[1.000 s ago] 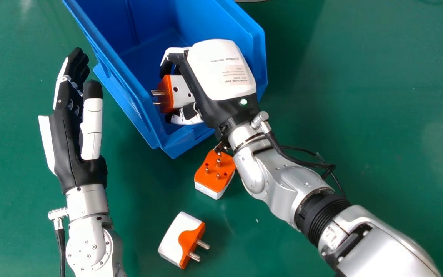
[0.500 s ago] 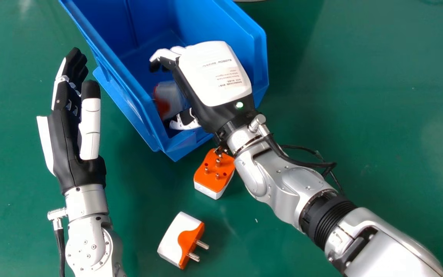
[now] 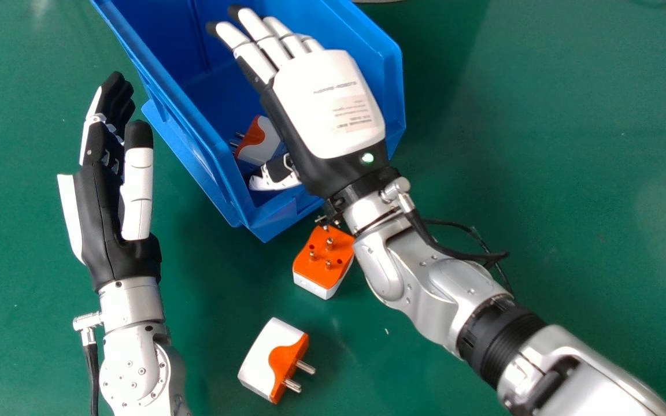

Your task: Pick all objects and put in blue box

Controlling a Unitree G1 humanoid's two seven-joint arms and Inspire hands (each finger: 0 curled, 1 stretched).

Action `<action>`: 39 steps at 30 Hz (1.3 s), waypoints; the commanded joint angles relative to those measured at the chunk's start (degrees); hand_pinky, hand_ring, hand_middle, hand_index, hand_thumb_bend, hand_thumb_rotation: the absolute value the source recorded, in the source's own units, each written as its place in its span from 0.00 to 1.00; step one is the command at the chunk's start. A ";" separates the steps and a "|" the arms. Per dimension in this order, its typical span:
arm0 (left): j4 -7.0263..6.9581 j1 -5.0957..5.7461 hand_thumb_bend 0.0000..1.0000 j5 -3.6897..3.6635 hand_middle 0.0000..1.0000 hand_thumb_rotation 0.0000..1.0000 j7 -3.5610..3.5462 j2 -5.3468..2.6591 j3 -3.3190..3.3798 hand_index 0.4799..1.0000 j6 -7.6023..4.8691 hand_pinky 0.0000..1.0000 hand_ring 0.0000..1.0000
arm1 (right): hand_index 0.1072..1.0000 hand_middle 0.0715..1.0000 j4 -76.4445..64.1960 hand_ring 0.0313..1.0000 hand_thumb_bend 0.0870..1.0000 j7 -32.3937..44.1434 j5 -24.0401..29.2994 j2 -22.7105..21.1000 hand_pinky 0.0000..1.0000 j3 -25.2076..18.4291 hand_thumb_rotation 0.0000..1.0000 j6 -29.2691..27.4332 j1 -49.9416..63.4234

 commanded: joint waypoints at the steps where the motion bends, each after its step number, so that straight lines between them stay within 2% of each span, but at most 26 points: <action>1: -0.65 -0.33 0.81 -0.13 0.90 0.80 -0.42 -0.08 -0.21 0.73 -1.00 0.90 0.92 | 0.88 0.95 -5.14 0.90 0.88 -0.15 0.65 -0.74 0.80 -1.16 0.02 0.23 1.64; 15: -1.07 -0.21 0.83 -0.16 0.90 0.79 -0.79 0.01 -0.34 0.73 -0.40 0.91 0.92 | 0.92 0.97 -39.43 0.94 0.86 14.08 2.58 -5.84 0.83 -7.34 0.07 6.89 22.11; 19: -1.03 -0.31 0.83 -0.60 0.90 0.79 -1.25 -0.35 -0.38 0.74 -0.43 0.91 0.92 | 0.95 0.97 -45.69 0.94 0.82 16.28 4.29 -7.75 0.84 -9.16 0.13 5.34 28.61; 21: -0.98 -0.41 0.83 -0.56 0.91 0.79 -1.23 -0.47 -0.38 0.74 -0.47 0.91 0.92 | 0.95 0.97 -47.71 0.94 0.81 17.29 5.12 -8.65 0.84 -9.85 0.15 4.66 31.18; 23: -1.07 -0.38 0.83 -0.26 0.90 0.80 -0.90 -0.53 -0.38 0.74 -0.43 0.91 0.92 | 0.95 0.96 -49.30 0.93 0.79 18.19 5.87 -9.56 0.83 -10.51 0.19 4.04 33.48; 25: -1.05 -0.39 0.83 -0.41 0.90 0.80 -1.11 -0.54 -0.32 0.74 -0.39 0.91 0.92 | 0.95 0.95 -50.43 0.93 0.78 18.93 6.40 -10.14 0.83 -11.10 0.20 3.51 35.22; 27: -1.14 -0.30 0.83 -0.23 0.90 0.80 -1.05 -0.42 -0.35 0.74 -0.37 0.91 0.92 | 0.95 0.94 -52.02 0.92 0.77 20.38 6.28 -10.90 0.82 -11.49 0.23 4.13 37.10; 31: -0.95 -0.45 0.83 -0.54 0.91 0.80 -1.23 -0.53 -0.23 0.74 -0.08 0.91 0.92 | 0.94 0.93 -59.69 0.91 0.75 29.89 2.45 -12.65 0.81 -11.57 0.31 11.89 41.39; 34: -0.89 -0.43 0.82 -0.30 0.90 0.80 -1.29 -0.51 -0.36 0.75 -0.25 0.91 0.92 | 0.92 0.92 -64.41 0.90 0.75 35.82 -0.73 -13.40 0.80 -11.56 0.35 16.17 43.24; 37: -1.05 -0.24 0.82 0.05 0.91 0.80 -0.82 -0.34 -0.31 0.75 -0.19 0.91 0.92 | 0.91 0.91 -68.58 0.89 0.76 41.62 -2.78 -12.77 0.78 -11.24 0.37 20.46 44.87; 39: -1.18 -0.11 0.81 -0.08 0.90 0.80 -0.95 -0.30 -0.29 0.75 -0.17 0.91 0.92 | 0.85 0.88 -70.35 0.85 0.79 45.00 -4.20 -12.43 0.72 -10.82 0.37 22.81 45.33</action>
